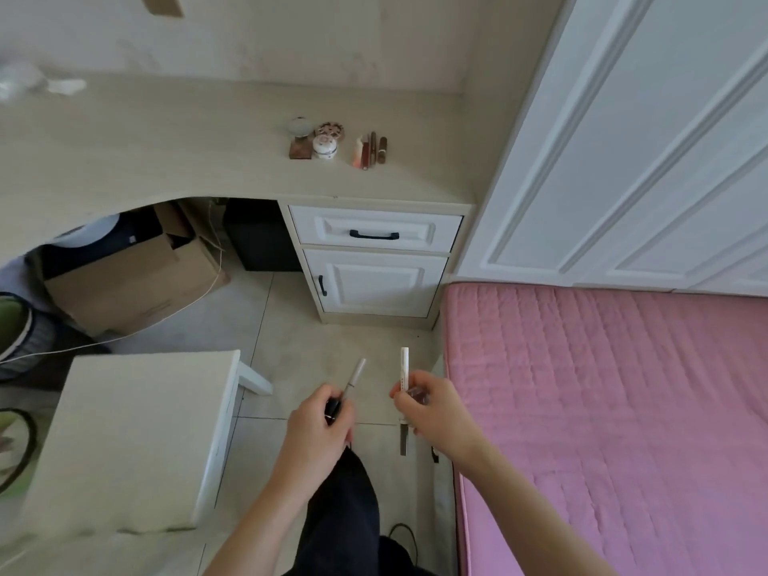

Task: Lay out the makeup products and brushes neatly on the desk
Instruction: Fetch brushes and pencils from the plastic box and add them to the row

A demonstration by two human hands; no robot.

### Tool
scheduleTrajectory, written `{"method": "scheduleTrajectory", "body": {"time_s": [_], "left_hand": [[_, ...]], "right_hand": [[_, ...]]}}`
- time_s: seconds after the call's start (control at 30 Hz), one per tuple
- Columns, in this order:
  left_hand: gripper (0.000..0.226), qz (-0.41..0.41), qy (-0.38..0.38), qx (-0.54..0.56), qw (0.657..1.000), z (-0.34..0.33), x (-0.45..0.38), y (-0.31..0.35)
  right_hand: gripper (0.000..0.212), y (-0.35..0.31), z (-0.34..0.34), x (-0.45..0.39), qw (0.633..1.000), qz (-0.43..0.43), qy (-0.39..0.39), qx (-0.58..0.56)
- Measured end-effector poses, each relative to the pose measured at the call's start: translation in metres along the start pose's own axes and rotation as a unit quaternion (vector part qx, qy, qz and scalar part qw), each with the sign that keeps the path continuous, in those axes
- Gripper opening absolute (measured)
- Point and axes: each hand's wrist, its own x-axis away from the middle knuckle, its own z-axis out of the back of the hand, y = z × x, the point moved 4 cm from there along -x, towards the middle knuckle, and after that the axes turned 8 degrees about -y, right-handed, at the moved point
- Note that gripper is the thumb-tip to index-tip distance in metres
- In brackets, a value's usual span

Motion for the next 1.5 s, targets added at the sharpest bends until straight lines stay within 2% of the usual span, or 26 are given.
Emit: {"method": "scheduleTrajectory", "body": {"time_s": [0.1, 0.2, 0.37, 0.5, 0.6, 0.9, 1.27, 1.5], "left_hand": [[0.014, 0.009, -0.008, 0.028, 1.000, 0.018, -0.041, 0.013], [0.015, 0.015, -0.016, 0.033, 0.999, 0.041, -0.086, 0.031], [0.017, -0.019, -0.047, -0.035, 0.998, 0.074, -0.154, 0.064], [0.018, -0.043, -0.038, -0.098, 0.993, 0.094, -0.202, 0.085], [0.021, -0.047, -0.038, -0.084, 0.995, 0.101, -0.230, 0.100], [0.024, -0.022, -0.064, -0.068, 0.995, 0.094, -0.329, 0.133], [0.017, 0.013, -0.006, -0.113, 0.993, 0.063, -0.470, 0.193], [0.014, 0.048, 0.023, -0.122, 0.991, 0.048, -0.540, 0.210]], "right_hand": [[0.008, -0.020, 0.006, -0.038, 1.000, -0.005, 0.017, -0.014], [0.011, -0.043, 0.011, -0.075, 0.999, -0.005, 0.033, -0.022], [0.011, -0.083, 0.020, -0.134, 0.998, -0.010, 0.052, -0.035], [0.010, -0.108, 0.029, -0.174, 0.996, -0.012, 0.071, -0.046], [0.010, -0.123, 0.041, -0.198, 0.995, -0.015, 0.080, -0.049], [0.011, -0.159, 0.100, -0.284, 0.995, -0.024, 0.084, -0.048], [0.009, -0.180, 0.190, -0.408, 0.997, -0.066, 0.046, 0.018], [0.014, -0.180, 0.222, -0.475, 0.989, -0.107, 0.063, 0.078]]}}
